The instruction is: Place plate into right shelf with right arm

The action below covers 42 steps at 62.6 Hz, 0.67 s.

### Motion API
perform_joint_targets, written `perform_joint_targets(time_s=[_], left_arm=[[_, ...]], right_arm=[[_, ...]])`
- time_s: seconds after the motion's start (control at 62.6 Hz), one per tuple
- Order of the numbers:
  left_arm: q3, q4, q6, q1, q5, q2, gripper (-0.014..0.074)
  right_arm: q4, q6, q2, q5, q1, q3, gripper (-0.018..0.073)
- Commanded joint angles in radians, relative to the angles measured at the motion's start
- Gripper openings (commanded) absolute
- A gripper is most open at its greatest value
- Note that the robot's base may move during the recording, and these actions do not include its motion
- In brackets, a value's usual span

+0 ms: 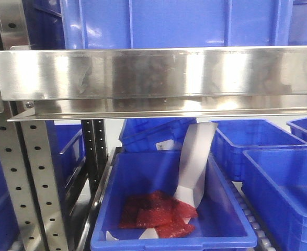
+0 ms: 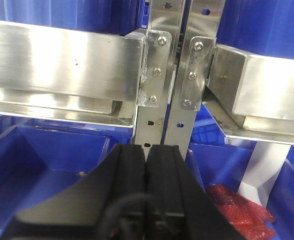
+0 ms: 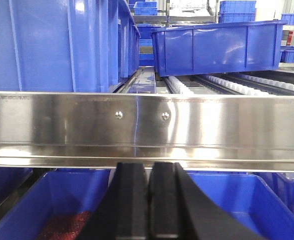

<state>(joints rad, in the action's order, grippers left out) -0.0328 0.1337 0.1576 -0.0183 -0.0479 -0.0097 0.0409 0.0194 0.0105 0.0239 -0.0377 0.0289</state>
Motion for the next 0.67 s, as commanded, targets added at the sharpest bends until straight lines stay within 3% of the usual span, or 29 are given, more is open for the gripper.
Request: perform_joint_targets(time_s=[0.0,0.655], left_arm=[[-0.010,0.008,-0.007,-0.002,0.090,-0.010,-0.0128],[-0.010,0.008,-0.007,-0.002,0.090,-0.010,-0.0128]], right_arm=[[-0.010,0.001,0.019,-0.094,0.004,-0.015,0.0053],[-0.010,0.001,0.019,-0.094,0.004,-0.015,0.0053]])
